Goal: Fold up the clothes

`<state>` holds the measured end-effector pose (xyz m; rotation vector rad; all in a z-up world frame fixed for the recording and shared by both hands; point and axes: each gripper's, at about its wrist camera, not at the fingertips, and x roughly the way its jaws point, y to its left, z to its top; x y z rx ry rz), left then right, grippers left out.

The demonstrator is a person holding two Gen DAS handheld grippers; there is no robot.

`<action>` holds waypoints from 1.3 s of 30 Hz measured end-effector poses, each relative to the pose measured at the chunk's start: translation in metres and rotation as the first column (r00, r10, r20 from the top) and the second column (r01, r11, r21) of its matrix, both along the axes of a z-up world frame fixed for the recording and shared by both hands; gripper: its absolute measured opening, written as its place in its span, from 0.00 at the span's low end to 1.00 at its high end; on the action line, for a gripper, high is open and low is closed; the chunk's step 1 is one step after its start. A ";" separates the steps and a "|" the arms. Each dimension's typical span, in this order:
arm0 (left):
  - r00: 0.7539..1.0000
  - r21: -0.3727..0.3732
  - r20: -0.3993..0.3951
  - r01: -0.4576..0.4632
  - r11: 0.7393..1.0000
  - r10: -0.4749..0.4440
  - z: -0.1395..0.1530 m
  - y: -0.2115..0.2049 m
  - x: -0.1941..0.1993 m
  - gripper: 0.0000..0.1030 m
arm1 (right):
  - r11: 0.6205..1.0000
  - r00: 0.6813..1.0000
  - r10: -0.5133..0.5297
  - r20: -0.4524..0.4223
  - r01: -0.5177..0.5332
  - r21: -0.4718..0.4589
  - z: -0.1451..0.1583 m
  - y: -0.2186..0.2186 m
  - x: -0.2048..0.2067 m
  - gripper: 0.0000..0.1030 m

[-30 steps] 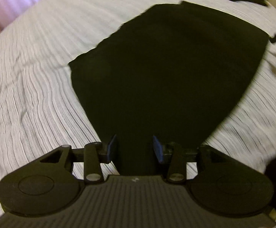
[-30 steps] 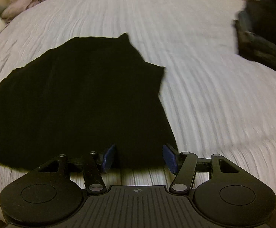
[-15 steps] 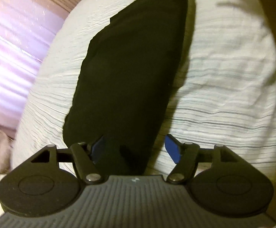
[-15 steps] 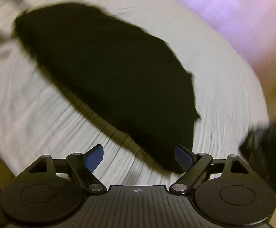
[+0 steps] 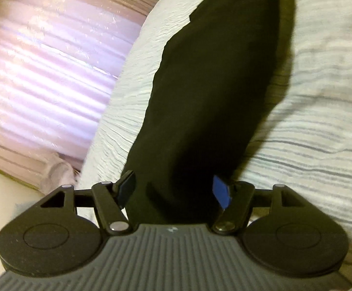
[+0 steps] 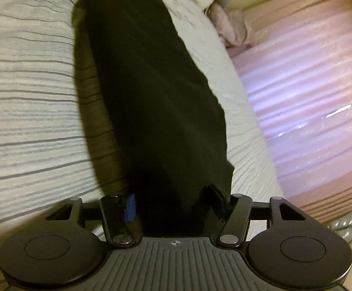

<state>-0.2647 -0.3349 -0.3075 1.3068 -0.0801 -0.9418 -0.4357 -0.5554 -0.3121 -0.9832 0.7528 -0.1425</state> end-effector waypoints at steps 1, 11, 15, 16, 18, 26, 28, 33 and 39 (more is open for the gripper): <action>1.000 0.010 0.015 0.004 1.000 -0.004 -0.004 -0.001 -0.002 0.56 | 1.000 1.000 0.017 0.006 -0.017 -0.014 -0.001 0.002 0.000 0.53; 0.994 0.020 0.104 -0.027 0.999 0.025 -0.002 -0.008 -0.031 0.08 | 0.994 0.992 0.099 0.074 -0.095 -0.063 0.005 -0.009 -0.020 0.17; 0.993 0.000 0.113 0.020 1.000 -0.020 0.012 0.001 -0.084 0.07 | 0.991 0.990 0.077 0.118 -0.064 -0.115 0.017 -0.021 -0.050 0.16; 0.996 -0.007 0.092 0.024 1.000 -0.023 0.015 0.004 -0.100 0.07 | 0.992 0.989 0.061 0.131 -0.046 -0.117 0.020 -0.025 -0.059 0.16; 0.999 -0.010 0.039 0.035 0.999 -0.035 0.019 0.010 -0.136 0.07 | 0.993 0.990 0.036 0.135 -0.020 -0.115 0.021 -0.027 -0.088 0.16; 0.994 -0.016 -0.072 0.087 0.996 -0.088 0.003 0.028 -0.258 0.07 | 0.993 0.988 -0.087 0.128 0.096 -0.064 0.008 -0.019 -0.222 0.16; 0.993 -0.014 -0.086 0.079 0.997 -0.080 -0.007 0.028 -0.276 0.07 | 0.991 0.985 -0.116 0.126 0.123 -0.047 -0.001 -0.014 -0.243 0.16; 0.994 -0.015 -0.108 0.010 1.000 -0.012 -0.017 0.035 -0.287 0.12 | 0.988 0.981 -0.120 0.154 0.132 -0.075 -0.013 -0.004 -0.251 0.17; 0.987 -0.031 -0.156 -0.049 0.998 0.043 -0.011 0.054 -0.285 0.20 | 0.974 0.963 -0.174 0.207 0.198 -0.107 -0.026 -0.014 -0.285 0.82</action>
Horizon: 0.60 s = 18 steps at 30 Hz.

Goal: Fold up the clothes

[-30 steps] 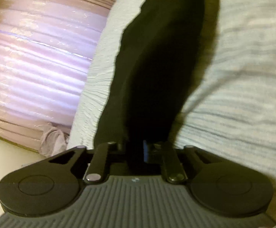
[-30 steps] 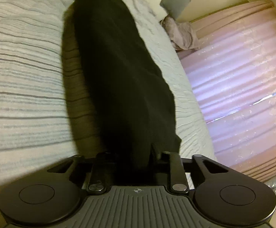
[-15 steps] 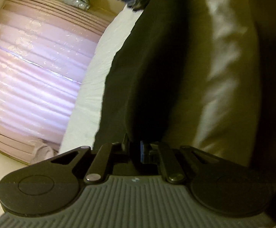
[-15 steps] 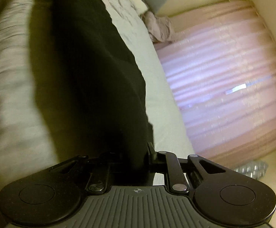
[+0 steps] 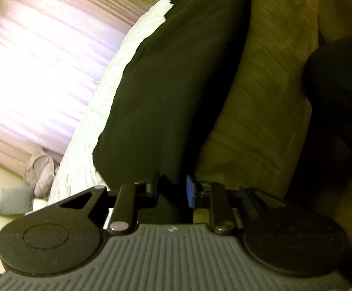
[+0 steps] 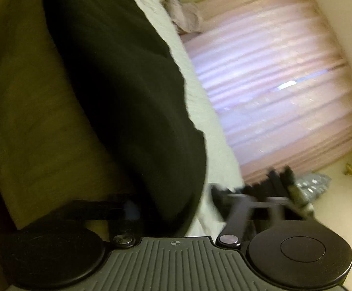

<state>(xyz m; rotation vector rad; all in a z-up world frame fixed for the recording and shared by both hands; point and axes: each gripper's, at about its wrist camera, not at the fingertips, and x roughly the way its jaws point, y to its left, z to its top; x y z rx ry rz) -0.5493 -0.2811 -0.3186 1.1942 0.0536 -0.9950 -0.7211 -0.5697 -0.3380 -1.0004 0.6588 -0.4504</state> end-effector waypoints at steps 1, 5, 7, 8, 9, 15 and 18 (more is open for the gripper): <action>1.000 -0.007 -0.014 -0.009 1.000 0.009 0.001 0.004 0.002 0.21 | 1.000 1.000 -0.014 0.000 0.014 0.012 -0.001 -0.001 -0.005 0.82; 0.999 -0.038 -0.041 -0.024 0.999 0.022 0.003 0.017 0.004 0.26 | 0.997 0.997 -0.068 -0.042 0.070 0.040 -0.007 0.005 -0.020 0.82; 0.998 -0.064 -0.055 -0.026 0.998 0.022 0.005 0.025 0.004 0.26 | 0.997 0.996 -0.072 -0.055 0.074 0.039 -0.007 0.009 -0.024 0.82; 0.998 -0.079 -0.061 -0.026 0.997 0.021 0.007 0.029 0.003 0.27 | 0.997 0.996 -0.071 -0.058 0.073 0.035 -0.006 0.010 -0.023 0.82; 0.998 -0.098 -0.065 -0.025 0.995 0.018 0.011 0.031 0.003 0.27 | 0.997 0.996 -0.069 -0.058 0.070 0.029 -0.004 0.010 -0.022 0.82; 0.996 -0.162 -0.081 -0.040 0.986 0.027 0.024 0.032 0.008 0.32 | 0.999 0.995 -0.035 -0.099 0.038 0.033 0.006 0.004 0.001 0.81; 0.996 -0.147 -0.081 -0.042 0.988 0.031 0.019 0.026 0.013 0.33 | 0.998 0.992 -0.020 -0.124 0.027 0.058 0.001 -0.005 0.014 0.73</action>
